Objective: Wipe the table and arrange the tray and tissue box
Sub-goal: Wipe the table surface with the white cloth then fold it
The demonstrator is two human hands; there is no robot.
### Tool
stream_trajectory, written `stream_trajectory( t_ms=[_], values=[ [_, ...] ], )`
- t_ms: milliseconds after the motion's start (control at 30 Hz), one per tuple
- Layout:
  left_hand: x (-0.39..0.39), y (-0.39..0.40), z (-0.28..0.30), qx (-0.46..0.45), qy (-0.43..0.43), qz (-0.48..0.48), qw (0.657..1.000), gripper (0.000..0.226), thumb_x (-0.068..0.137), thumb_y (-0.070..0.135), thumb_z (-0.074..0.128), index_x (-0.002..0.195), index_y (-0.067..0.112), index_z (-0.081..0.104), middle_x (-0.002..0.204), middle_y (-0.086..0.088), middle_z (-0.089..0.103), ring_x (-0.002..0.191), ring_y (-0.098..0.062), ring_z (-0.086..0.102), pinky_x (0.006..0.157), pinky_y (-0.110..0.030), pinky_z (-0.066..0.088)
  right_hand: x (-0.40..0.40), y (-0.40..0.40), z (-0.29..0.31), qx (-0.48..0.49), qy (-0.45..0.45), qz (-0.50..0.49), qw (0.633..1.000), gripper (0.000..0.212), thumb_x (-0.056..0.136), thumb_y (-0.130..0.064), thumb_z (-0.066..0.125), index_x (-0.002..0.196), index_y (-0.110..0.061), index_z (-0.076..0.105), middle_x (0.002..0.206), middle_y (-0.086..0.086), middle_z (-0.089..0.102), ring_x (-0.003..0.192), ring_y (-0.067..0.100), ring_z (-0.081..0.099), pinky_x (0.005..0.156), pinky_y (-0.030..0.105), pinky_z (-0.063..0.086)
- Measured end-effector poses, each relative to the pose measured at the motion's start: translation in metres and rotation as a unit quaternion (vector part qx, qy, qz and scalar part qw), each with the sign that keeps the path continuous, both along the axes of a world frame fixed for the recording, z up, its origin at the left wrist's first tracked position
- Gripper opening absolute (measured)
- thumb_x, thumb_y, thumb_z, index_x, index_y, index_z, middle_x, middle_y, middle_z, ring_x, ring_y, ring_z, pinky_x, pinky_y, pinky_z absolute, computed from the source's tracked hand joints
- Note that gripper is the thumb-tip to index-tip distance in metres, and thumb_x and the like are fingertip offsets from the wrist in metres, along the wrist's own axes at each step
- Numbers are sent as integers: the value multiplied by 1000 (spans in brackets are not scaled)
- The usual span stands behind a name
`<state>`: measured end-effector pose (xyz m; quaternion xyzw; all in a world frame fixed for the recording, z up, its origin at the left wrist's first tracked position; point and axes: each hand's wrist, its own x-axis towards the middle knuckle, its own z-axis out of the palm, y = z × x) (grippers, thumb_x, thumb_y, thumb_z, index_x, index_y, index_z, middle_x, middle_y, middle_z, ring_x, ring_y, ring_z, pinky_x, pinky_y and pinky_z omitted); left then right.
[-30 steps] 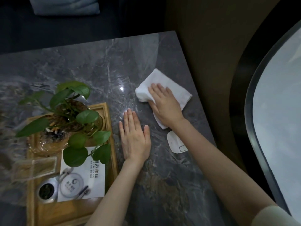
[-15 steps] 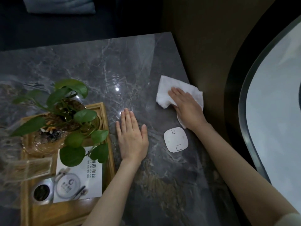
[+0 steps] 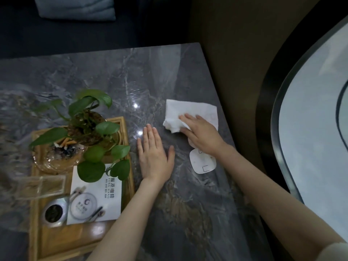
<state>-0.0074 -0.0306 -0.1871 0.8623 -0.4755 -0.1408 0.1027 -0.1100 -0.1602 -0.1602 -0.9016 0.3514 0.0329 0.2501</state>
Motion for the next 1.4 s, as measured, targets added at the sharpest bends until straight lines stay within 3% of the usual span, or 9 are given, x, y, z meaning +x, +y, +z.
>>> stream_trajectory(
  t_ms=[133, 267, 433, 533, 700, 867, 1100, 1233, 1400],
  values=[
    [3, -3, 10, 43, 48, -11, 998, 81, 89, 48, 33, 143, 2, -5, 156, -15, -8, 144, -24, -11, 113, -39, -12, -15, 17, 22, 40, 25, -39, 998, 40, 98, -34, 37, 130, -12, 50, 133, 13, 56, 122, 31, 48, 100, 39, 34],
    [5, -4, 26, 62, 91, -8, 994, 81, 89, 51, 32, 144, 3, -5, 156, -14, -9, 143, -22, -13, 115, -42, -8, -25, 35, 30, 78, -39, -96, 992, 38, 94, -32, 42, 65, -10, 51, 71, 11, 64, 73, 27, 59, 72, 46, 44],
    [-2, 4, 42, 57, 196, -23, 979, 78, 87, 48, 37, 145, 8, 3, 157, -9, -3, 144, -20, -8, 115, -46, -5, -35, 48, 52, 255, -180, -242, 919, 33, 93, -24, 50, 72, -1, 62, 72, 10, 60, 69, 15, 57, 69, 34, 44],
    [-1, 11, 52, 18, 428, 64, 901, 85, 70, 58, 52, 141, 19, 26, 151, -6, 28, 138, -25, 25, 113, -50, 21, -39, 64, 80, 289, -257, -339, 858, 23, 93, -17, 49, 86, -3, 64, 65, 1, 62, 60, 2, 62, 64, 17, 47],
    [5, 37, 88, -91, 627, 74, 770, 92, 52, 55, 74, 132, 27, 38, 134, 4, 51, 122, -14, 49, 105, -40, 40, -51, 104, 124, 456, -412, -438, 656, 24, 85, -21, 55, 81, -3, 70, 77, 14, 67, 76, 26, 65, 80, 40, 48],
    [16, 88, 119, -122, 748, 22, 652, 37, 62, 35, 76, 96, 23, 71, 100, 3, 73, 99, -16, 67, 82, -33, 54, -38, 162, 157, 573, -472, -387, 547, 45, 92, -21, 41, 63, -14, 75, 63, 4, 70, 58, 17, 69, 55, 28, 56],
    [47, 182, 130, -116, 738, 91, 659, 44, 70, 15, 71, 112, 24, 57, 99, 5, 74, 93, -17, 69, 71, -35, 57, -8, 220, 151, 542, -359, -380, 658, 10, 82, -23, 57, 79, -15, 61, 60, 1, 70, 64, 20, 64, 58, 33, 46],
    [78, 232, 133, -145, 699, 125, 689, 57, 64, 7, 71, 116, 23, 54, 104, -1, 72, 97, -21, 67, 79, -38, 57, 17, 244, 139, 565, -272, -286, 725, 36, 57, -13, 62, 93, -19, 60, 77, 2, 71, 70, 19, 68, 55, 30, 51],
    [121, 289, 136, -176, 651, 143, 725, 64, 56, 8, 72, 116, 23, 54, 102, 2, 73, 94, -16, 68, 69, -28, 56, 64, 264, 120, 576, -185, -131, 785, 45, 72, -3, 61, 111, -25, 59, 97, -5, 72, 91, 14, 69, 70, 29, 56]
  ],
)
